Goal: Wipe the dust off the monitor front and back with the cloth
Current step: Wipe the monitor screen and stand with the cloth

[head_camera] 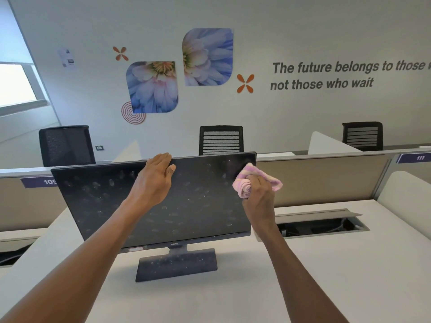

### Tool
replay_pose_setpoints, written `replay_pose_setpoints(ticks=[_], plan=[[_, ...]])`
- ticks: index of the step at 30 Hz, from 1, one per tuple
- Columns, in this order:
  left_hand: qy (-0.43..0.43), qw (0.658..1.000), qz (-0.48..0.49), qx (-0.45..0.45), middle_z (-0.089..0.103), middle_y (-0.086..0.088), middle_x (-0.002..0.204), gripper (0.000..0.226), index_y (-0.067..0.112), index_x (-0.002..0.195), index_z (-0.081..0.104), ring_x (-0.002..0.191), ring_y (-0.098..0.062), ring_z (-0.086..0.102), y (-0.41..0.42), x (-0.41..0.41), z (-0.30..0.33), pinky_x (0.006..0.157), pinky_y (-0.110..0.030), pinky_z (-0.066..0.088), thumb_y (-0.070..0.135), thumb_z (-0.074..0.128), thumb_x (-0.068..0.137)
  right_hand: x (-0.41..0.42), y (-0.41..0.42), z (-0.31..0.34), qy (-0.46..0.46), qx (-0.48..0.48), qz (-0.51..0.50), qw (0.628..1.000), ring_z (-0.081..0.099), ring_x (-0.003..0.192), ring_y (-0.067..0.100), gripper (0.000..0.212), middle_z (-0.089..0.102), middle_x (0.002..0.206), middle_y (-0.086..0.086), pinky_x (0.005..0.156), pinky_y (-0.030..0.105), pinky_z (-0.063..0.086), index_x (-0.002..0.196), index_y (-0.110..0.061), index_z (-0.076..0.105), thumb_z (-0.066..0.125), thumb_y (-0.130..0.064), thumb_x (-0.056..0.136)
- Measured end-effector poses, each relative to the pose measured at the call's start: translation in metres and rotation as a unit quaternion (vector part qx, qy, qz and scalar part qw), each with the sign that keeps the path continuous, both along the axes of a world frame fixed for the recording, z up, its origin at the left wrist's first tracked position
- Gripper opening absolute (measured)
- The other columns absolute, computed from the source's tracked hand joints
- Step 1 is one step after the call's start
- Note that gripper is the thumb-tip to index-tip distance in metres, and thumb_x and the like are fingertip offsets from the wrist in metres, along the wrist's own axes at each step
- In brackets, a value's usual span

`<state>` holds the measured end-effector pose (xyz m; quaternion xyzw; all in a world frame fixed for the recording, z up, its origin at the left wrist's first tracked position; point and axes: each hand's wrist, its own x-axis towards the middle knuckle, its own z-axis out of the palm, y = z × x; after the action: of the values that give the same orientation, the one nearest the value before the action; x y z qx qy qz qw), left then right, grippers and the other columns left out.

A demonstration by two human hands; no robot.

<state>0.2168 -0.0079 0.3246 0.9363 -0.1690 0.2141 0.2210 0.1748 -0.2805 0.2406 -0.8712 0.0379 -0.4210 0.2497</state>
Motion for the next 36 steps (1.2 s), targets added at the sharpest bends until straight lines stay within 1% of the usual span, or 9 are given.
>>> replay_pose_setpoints(ticks=[5, 9, 12, 15, 17, 22, 28, 33, 36], plan=[[-0.006, 1.0, -0.001, 0.0, 0.039, -0.004, 0.155, 0.048, 0.01, 0.148, 0.04, 0.147, -0.021, 0.026, 0.001, -0.001, 0.001, 0.118, -0.035, 0.019, 0.031, 0.035, 0.106, 0.009, 0.005, 0.035, -0.038, -0.042, 0.024, 0.998, 0.058, 0.099, 0.026, 0.047, 0.065, 0.106, 0.007, 0.085, 0.04, 0.05, 0.11, -0.011, 0.063, 0.068, 0.007, 0.066], [-0.007, 1.0, -0.006, 0.0, 0.04, -0.004, 0.154, 0.048, 0.009, 0.148, 0.04, 0.147, -0.021, 0.027, 0.001, -0.001, 0.0, 0.119, -0.035, 0.019, 0.03, 0.035, 0.106, 0.011, 0.013, 0.018, 0.002, -0.108, 0.058, 0.992, 0.061, 0.087, 0.027, 0.037, 0.065, 0.094, 0.006, 0.073, 0.039, 0.05, 0.102, -0.011, 0.066, 0.066, 0.005, 0.069], [-0.008, 1.0, -0.011, 0.003, 0.038, -0.004, 0.155, 0.048, 0.01, 0.149, 0.039, 0.147, -0.02, 0.026, 0.003, 0.001, -0.001, 0.121, -0.035, 0.016, 0.031, 0.034, 0.106, 0.008, 0.003, 0.0, 0.019, -0.074, 0.027, 0.997, 0.062, 0.087, 0.029, 0.039, 0.066, 0.093, 0.007, 0.073, 0.039, 0.05, 0.102, -0.011, 0.065, 0.066, 0.007, 0.067], [-0.004, 1.0, -0.008, -0.003, 0.038, -0.003, 0.155, 0.048, 0.01, 0.149, 0.039, 0.147, -0.019, 0.025, 0.004, 0.003, -0.002, 0.121, -0.034, 0.015, 0.031, 0.033, 0.106, 0.01, 0.005, 0.017, -0.005, -0.049, -0.004, 0.999, 0.06, 0.093, 0.027, 0.047, 0.064, 0.099, 0.009, 0.08, 0.041, 0.051, 0.107, -0.009, 0.063, 0.074, 0.006, 0.064], [-0.004, 1.0, -0.008, -0.003, 0.038, -0.002, 0.155, 0.047, 0.011, 0.149, 0.04, 0.147, -0.019, 0.025, 0.004, 0.003, -0.002, 0.122, -0.035, 0.015, 0.031, 0.033, 0.106, 0.014, 0.016, 0.034, -0.022, -0.067, 0.008, 0.997, 0.058, 0.096, 0.028, 0.049, 0.063, 0.102, 0.008, 0.085, 0.042, 0.049, 0.11, -0.009, 0.063, 0.07, 0.008, 0.065], [-0.017, 1.0, -0.013, 0.021, 0.044, -0.003, 0.151, 0.043, 0.012, 0.145, 0.044, 0.144, -0.021, 0.032, 0.007, 0.003, 0.002, 0.121, -0.038, 0.011, 0.028, 0.032, 0.107, 0.018, 0.035, 0.02, 0.006, -0.127, 0.045, 0.991, 0.056, 0.092, 0.028, 0.041, 0.063, 0.102, 0.007, 0.077, 0.04, 0.046, 0.109, -0.012, 0.064, 0.066, 0.003, 0.071], [0.003, 0.999, -0.027, 0.04, 0.041, 0.0, 0.154, 0.043, 0.018, 0.147, 0.043, 0.145, -0.017, 0.03, 0.016, 0.011, 0.005, 0.123, -0.039, 0.011, 0.029, 0.031, 0.107, 0.014, 0.027, 0.023, -0.013, -0.049, -0.005, 0.999, 0.057, 0.089, 0.03, 0.042, 0.063, 0.097, 0.01, 0.078, 0.041, 0.046, 0.105, -0.008, 0.065, 0.066, 0.009, 0.066], [0.023, 0.998, -0.027, 0.055, 0.037, 0.0, 0.156, 0.043, 0.025, 0.148, 0.043, 0.146, -0.019, 0.028, 0.024, 0.016, 0.011, 0.123, -0.041, 0.011, 0.033, 0.032, 0.106, 0.022, 0.056, 0.039, -0.007, -0.127, 0.055, 0.99, 0.057, 0.094, 0.028, 0.041, 0.063, 0.106, 0.008, 0.076, 0.037, 0.044, 0.111, -0.012, 0.065, 0.068, 0.001, 0.073], [0.039, 0.995, -0.033, 0.085, 0.03, 0.0, 0.159, 0.047, 0.019, 0.151, 0.036, 0.148, -0.018, 0.025, 0.031, 0.014, 0.017, 0.122, -0.038, 0.012, 0.033, 0.03, 0.107, 0.016, 0.058, 0.017, 0.021, -0.146, 0.062, 0.987, 0.057, 0.097, 0.026, 0.043, 0.064, 0.109, 0.006, 0.076, 0.034, 0.043, 0.112, -0.014, 0.066, 0.075, -0.004, 0.072]])
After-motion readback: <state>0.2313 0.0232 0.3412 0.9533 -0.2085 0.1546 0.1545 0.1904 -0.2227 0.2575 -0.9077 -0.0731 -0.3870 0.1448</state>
